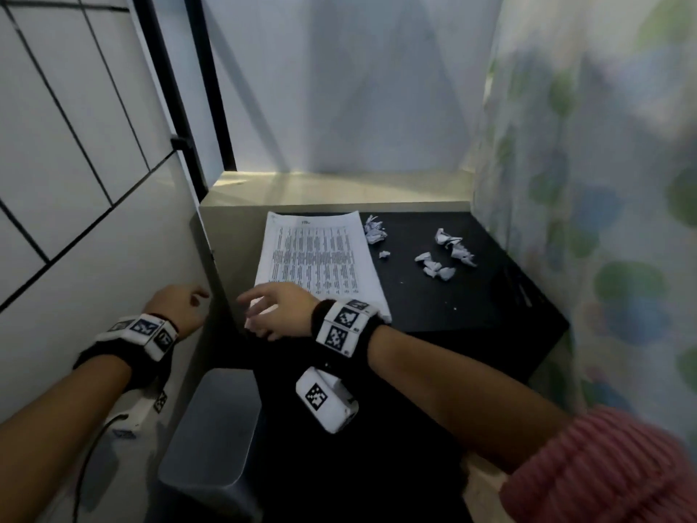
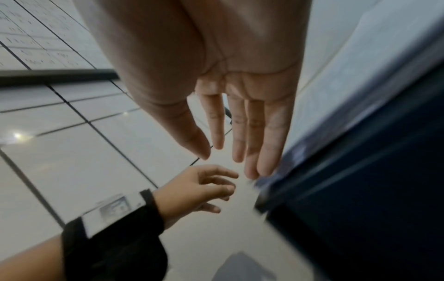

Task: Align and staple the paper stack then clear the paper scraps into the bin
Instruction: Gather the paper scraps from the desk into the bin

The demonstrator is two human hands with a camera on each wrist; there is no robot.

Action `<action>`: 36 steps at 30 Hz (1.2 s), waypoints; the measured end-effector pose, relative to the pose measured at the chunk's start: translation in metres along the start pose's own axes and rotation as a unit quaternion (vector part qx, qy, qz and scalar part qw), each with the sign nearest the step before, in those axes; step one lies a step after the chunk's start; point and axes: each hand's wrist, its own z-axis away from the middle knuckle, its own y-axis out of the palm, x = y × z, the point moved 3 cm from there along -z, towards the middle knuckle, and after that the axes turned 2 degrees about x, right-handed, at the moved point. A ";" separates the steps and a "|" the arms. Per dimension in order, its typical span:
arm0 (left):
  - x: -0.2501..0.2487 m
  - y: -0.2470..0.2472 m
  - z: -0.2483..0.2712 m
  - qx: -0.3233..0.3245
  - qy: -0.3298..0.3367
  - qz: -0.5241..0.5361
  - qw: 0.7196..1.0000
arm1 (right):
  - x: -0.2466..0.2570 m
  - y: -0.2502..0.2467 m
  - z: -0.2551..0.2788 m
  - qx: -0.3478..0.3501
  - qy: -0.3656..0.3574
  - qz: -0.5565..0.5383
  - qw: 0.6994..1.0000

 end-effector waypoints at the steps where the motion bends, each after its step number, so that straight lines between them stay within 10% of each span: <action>1: -0.014 -0.004 -0.001 -0.014 0.015 0.008 1.000 | -0.001 -0.020 0.010 -0.021 0.001 0.013 1.000; 10: -0.147 0.005 -0.017 0.002 0.153 -0.011 0.988 | -0.070 -0.181 0.079 -0.225 0.160 0.226 0.934; 19: -0.244 0.042 -0.063 0.092 0.183 -0.075 0.976 | -0.129 -0.245 0.055 -0.189 0.283 0.347 0.874; 27: -0.285 0.068 -0.104 0.140 0.168 -0.104 0.970 | -0.121 -0.256 0.029 -0.107 0.238 0.378 0.888; 36: -0.312 0.078 -0.137 0.114 0.182 -0.153 0.965 | -0.137 -0.311 0.049 -0.289 0.179 0.160 0.927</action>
